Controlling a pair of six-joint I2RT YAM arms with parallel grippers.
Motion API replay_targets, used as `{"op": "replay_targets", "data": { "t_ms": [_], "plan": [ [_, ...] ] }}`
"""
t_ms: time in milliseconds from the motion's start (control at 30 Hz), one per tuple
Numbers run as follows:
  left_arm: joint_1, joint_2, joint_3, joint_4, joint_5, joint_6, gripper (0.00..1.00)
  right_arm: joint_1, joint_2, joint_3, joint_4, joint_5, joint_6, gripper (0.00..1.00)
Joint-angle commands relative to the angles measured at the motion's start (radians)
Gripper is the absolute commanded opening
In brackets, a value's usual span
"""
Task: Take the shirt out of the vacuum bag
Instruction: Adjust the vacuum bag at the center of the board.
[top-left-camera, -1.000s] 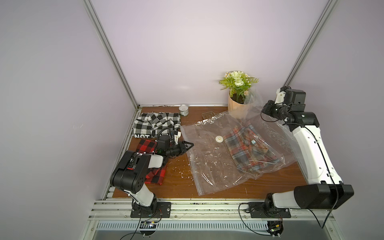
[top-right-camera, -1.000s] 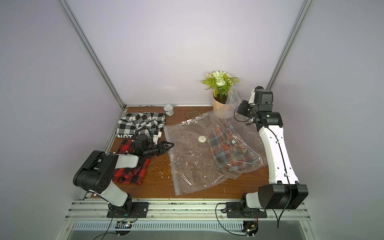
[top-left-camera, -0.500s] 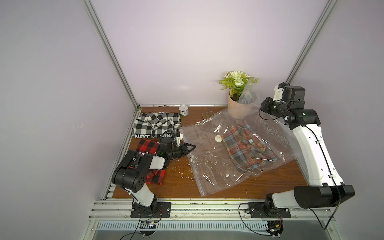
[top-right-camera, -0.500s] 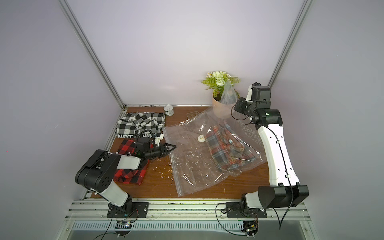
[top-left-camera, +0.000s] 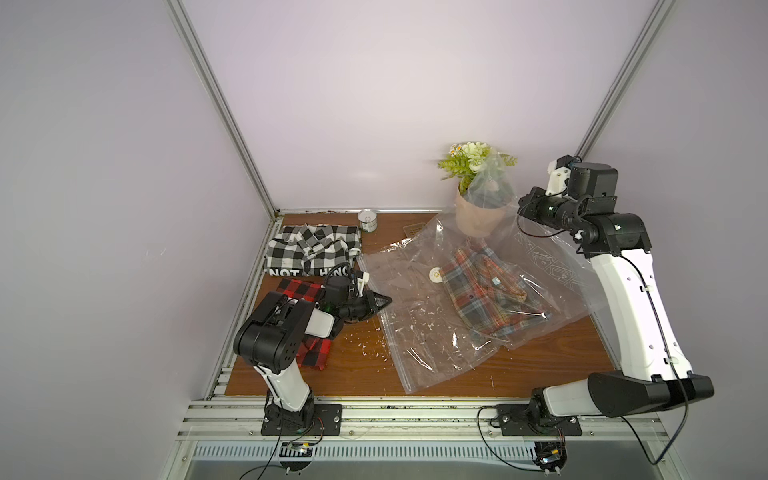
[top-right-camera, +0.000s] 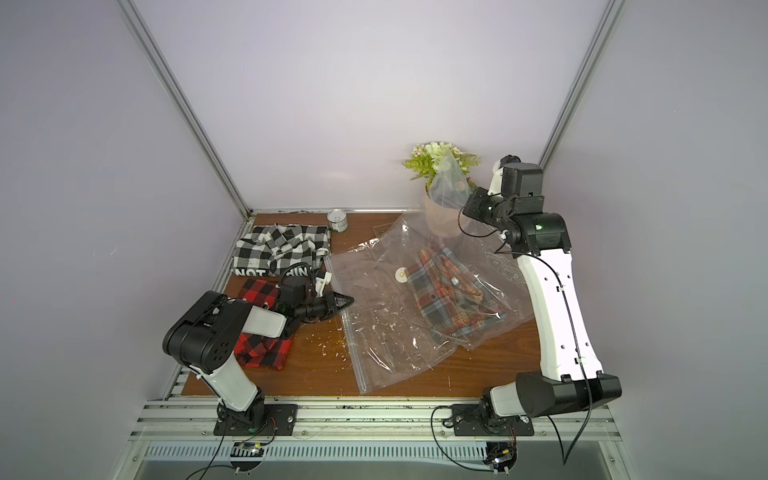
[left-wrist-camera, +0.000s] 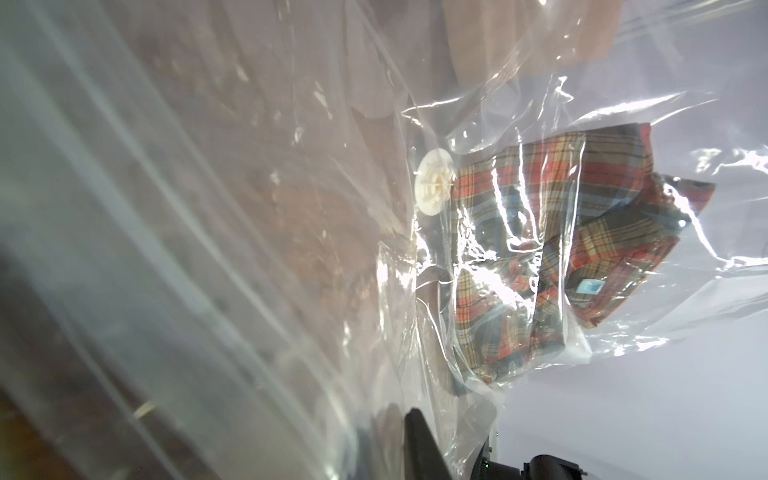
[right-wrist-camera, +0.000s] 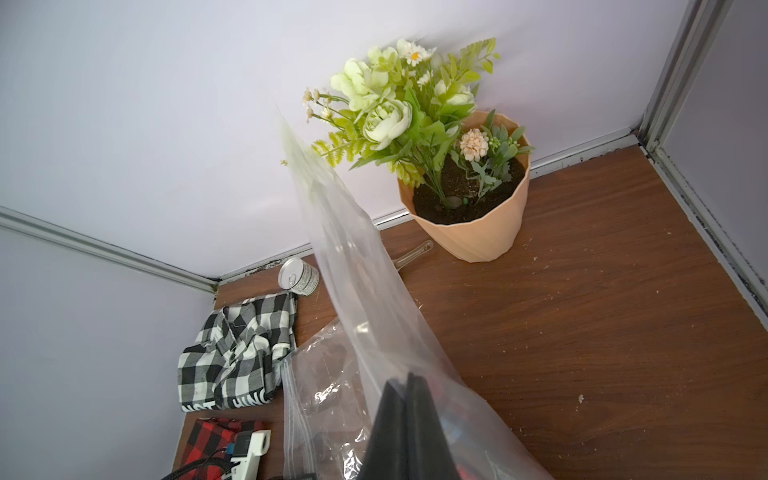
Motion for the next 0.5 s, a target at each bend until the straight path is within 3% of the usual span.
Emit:
{"op": "replay_targets", "data": {
  "t_ms": [0,467],
  "plan": [
    [-0.009,0.016,0.010,0.033,-0.010,0.010,0.12,0.007,-0.021,0.064,0.044,-0.014,0.018,0.00],
    [-0.009,0.040,0.015,0.044,-0.020,0.017,0.10,0.006,-0.010,0.148,0.012,-0.038,0.012,0.00]
  ]
}}
